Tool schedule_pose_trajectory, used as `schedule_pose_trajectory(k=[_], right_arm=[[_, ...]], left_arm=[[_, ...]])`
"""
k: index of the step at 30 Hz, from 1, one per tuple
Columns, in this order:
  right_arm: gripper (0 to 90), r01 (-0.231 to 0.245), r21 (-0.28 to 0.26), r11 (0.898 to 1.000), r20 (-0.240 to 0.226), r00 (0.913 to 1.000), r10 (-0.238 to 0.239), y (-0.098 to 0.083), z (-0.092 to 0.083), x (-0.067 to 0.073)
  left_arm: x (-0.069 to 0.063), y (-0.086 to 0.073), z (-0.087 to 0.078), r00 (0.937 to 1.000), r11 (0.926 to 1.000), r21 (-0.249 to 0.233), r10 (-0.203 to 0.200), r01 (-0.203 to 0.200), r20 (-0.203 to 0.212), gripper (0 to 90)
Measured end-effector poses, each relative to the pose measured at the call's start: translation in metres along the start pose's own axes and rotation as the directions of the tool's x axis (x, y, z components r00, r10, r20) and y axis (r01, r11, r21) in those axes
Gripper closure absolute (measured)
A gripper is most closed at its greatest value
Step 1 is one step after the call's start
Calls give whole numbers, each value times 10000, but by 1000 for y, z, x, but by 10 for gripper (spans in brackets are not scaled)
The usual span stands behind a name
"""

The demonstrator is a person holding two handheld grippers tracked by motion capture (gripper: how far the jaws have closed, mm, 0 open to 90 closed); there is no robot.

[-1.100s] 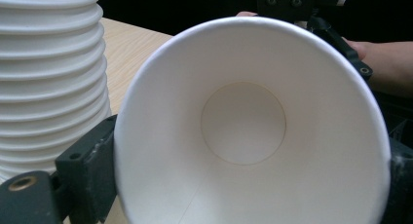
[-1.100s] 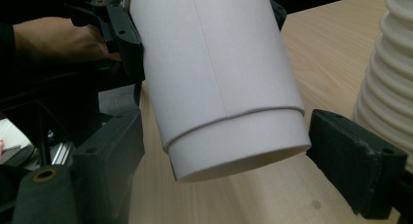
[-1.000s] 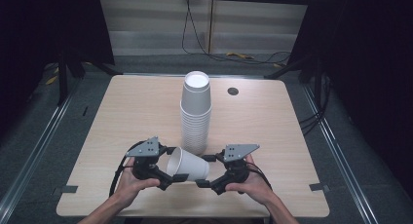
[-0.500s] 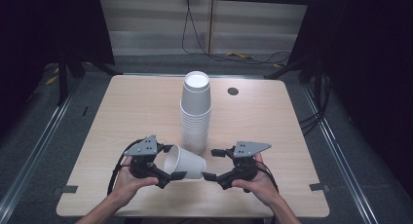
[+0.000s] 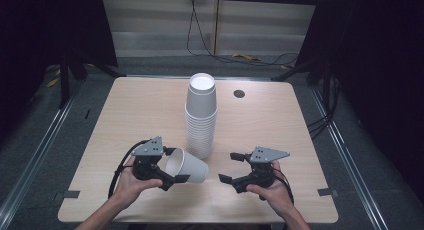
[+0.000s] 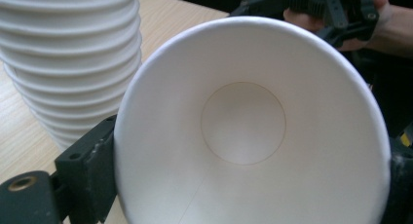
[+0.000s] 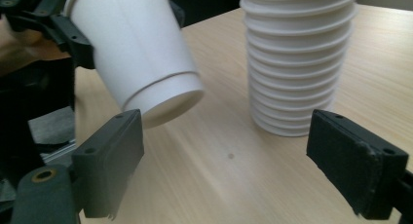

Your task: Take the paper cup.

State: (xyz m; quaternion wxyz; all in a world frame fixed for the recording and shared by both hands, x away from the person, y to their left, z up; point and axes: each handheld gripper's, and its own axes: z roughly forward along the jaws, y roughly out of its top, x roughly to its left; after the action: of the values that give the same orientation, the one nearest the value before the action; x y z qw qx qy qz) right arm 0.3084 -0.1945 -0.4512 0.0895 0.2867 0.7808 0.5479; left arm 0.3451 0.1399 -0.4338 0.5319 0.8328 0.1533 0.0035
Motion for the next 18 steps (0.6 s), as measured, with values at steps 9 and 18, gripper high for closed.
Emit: schedule_pose_trajectory(k=[9,18], right_arm=[[135,-82,-89,9999,611,9981,88,-3,-1,-3],[136,-226,-179,9996,874,9959,240,-4,-3,-10]], left_arm=[[9,-1,-13,9992,9993,162,-339,342,-198,81],[22,-5,-24,9961,9974,426,-555,585,-689,82]])
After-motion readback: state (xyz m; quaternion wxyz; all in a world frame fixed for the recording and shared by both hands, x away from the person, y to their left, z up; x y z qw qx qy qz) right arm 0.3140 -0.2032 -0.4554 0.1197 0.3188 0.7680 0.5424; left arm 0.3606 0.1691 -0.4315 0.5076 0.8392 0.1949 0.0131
